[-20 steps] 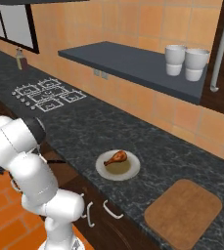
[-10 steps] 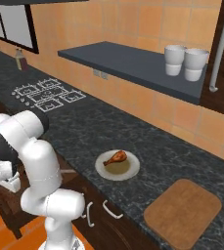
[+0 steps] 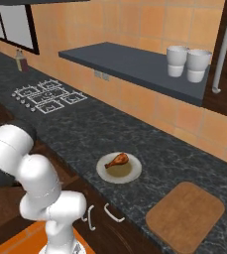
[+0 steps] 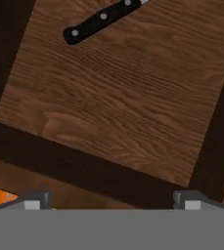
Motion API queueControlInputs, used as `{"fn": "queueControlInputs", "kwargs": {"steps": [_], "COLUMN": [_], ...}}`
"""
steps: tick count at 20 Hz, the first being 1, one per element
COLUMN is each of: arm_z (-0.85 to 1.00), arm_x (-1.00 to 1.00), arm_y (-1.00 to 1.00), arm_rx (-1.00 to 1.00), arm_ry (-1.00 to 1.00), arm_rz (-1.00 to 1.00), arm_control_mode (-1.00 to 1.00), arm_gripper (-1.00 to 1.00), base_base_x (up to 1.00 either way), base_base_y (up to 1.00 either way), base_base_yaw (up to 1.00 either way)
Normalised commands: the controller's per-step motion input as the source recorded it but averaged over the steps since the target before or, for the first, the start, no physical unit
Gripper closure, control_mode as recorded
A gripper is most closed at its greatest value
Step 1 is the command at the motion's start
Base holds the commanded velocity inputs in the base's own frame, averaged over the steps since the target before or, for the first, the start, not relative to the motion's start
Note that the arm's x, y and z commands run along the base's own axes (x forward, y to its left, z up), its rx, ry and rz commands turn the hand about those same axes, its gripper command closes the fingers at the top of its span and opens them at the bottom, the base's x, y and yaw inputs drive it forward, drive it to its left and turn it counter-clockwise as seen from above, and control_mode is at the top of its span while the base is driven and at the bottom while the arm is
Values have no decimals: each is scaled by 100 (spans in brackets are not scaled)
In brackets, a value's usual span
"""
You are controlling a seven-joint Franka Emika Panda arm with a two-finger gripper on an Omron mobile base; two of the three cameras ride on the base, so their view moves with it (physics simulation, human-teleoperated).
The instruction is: Pick up the knife from the drawer and place it on the cutting board. Then place the meat from the plate to the cutting board.
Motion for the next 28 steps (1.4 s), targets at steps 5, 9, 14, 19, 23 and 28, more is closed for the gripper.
{"fn": "queueControlInputs", "kwargs": {"steps": [5,9,14,19,23,28], "arm_z": [72,4,0,-15,-33,-16], "arm_x": [13,41,24,9,29,47], "arm_y": [-3,-55,-57,-29,-42,-12], "arm_rx": [-6,-1,0,0,0,0], "arm_ry": [-9,-3,0,0,0,1], "arm_rz": [-11,-16,-21,6,14,4], "arm_control_mode": [-100,-100,-100,-100,-100,-100], "arm_gripper": [-100,-100,-100,-100,-100,-100], "base_base_x": [0,0,0,0,0,0], "base_base_y": [0,0,0,0,0,0], "base_base_yaw": [0,0,0,0,0,0]}}
